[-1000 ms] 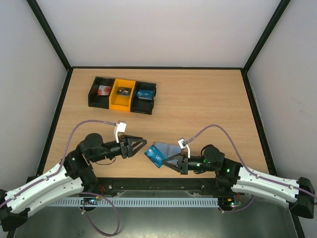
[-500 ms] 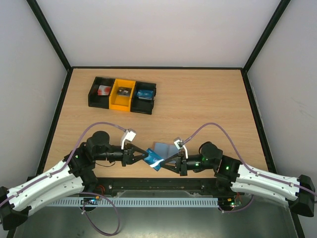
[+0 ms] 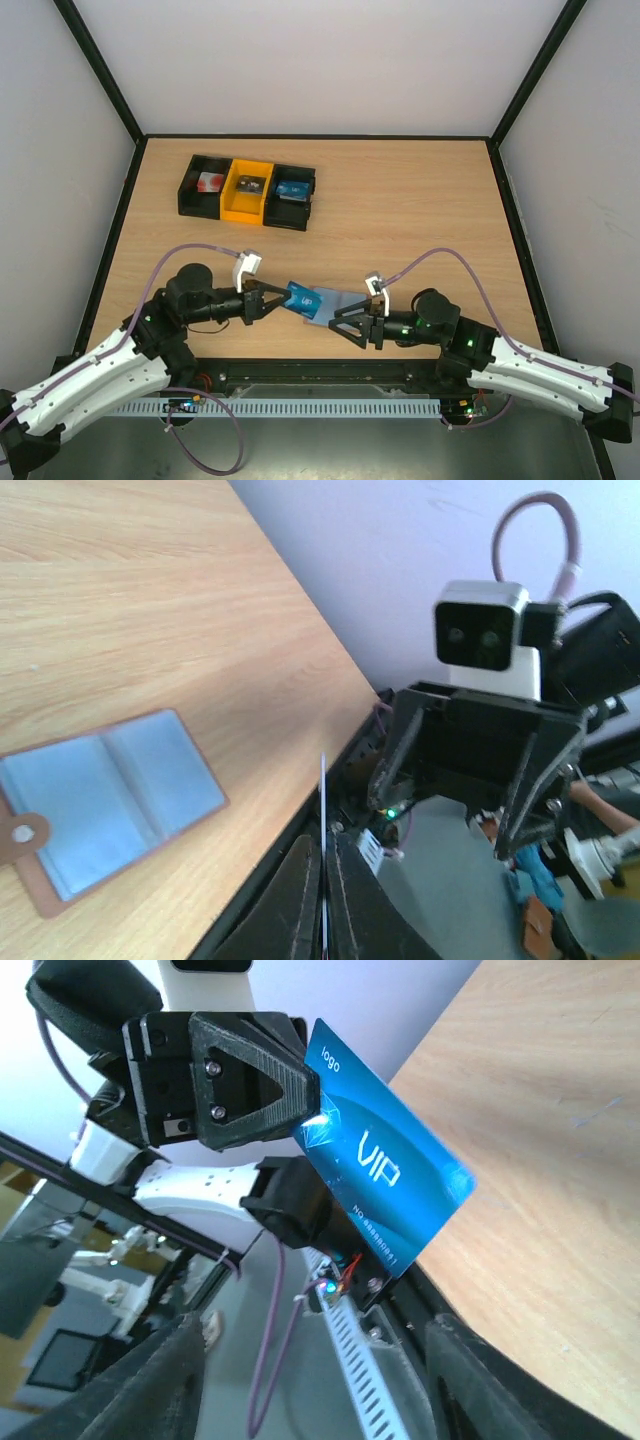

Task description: Take the credit cards out of the card holder

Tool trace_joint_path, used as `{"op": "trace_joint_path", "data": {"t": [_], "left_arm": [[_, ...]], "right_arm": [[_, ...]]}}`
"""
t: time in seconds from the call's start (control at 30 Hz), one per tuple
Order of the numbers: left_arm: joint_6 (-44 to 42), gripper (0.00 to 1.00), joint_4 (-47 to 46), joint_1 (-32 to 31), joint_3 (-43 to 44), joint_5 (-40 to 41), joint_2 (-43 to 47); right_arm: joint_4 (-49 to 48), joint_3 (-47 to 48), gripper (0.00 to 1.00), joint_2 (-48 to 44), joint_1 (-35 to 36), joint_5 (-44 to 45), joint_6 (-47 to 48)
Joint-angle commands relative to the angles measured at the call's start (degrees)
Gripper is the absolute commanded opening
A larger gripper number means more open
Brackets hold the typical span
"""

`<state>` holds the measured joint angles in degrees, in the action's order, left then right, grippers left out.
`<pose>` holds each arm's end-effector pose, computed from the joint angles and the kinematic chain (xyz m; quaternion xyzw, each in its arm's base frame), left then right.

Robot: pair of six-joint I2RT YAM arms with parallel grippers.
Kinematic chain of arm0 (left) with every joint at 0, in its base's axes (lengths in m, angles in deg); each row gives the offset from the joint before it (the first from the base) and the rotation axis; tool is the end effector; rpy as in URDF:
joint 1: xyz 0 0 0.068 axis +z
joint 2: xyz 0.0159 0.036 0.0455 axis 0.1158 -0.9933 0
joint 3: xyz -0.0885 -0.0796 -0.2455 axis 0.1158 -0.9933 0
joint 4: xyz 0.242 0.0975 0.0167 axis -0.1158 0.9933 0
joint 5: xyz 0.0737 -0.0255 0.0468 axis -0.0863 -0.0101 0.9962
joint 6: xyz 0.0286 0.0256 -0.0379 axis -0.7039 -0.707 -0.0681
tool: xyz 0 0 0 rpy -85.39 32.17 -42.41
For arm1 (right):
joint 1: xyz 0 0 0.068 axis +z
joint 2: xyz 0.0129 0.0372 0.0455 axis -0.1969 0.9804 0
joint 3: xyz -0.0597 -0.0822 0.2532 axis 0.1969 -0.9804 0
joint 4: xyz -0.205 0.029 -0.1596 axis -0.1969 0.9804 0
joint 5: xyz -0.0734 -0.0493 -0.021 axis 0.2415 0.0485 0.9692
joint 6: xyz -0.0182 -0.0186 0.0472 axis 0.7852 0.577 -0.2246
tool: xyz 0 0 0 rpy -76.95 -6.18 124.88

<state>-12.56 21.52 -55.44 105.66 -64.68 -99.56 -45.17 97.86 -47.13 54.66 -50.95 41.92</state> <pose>0.0848 -0.1208 0.2742 0.1891 0.7386 -0.5666 0.3126 0.0425 0.1350 0.2421 -0.2685 0.6781 0.6475 0.2210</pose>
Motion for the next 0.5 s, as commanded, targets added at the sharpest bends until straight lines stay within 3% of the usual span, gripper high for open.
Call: {"op": "trace_joint_path", "data": {"t": [0.0,0.23,0.47], "left_arm": [[1.1,0.03,4.9,0.7,2.5,9.8,-0.1],[1.9,0.03,11.5,5.5,7.6,22.9,-8.3],[1.1,0.03,7.2,15.3,10.0,25.2,-17.8]], "right_arm": [[2.7,-1.1,0.63,-1.0,0.2,6.1,-1.2],[3.7,-1.8,0.97,-2.5,0.2,10.3,-1.5],[2.4,-3.0,0.98,-2.0,0.2,12.0,-3.8]]}}
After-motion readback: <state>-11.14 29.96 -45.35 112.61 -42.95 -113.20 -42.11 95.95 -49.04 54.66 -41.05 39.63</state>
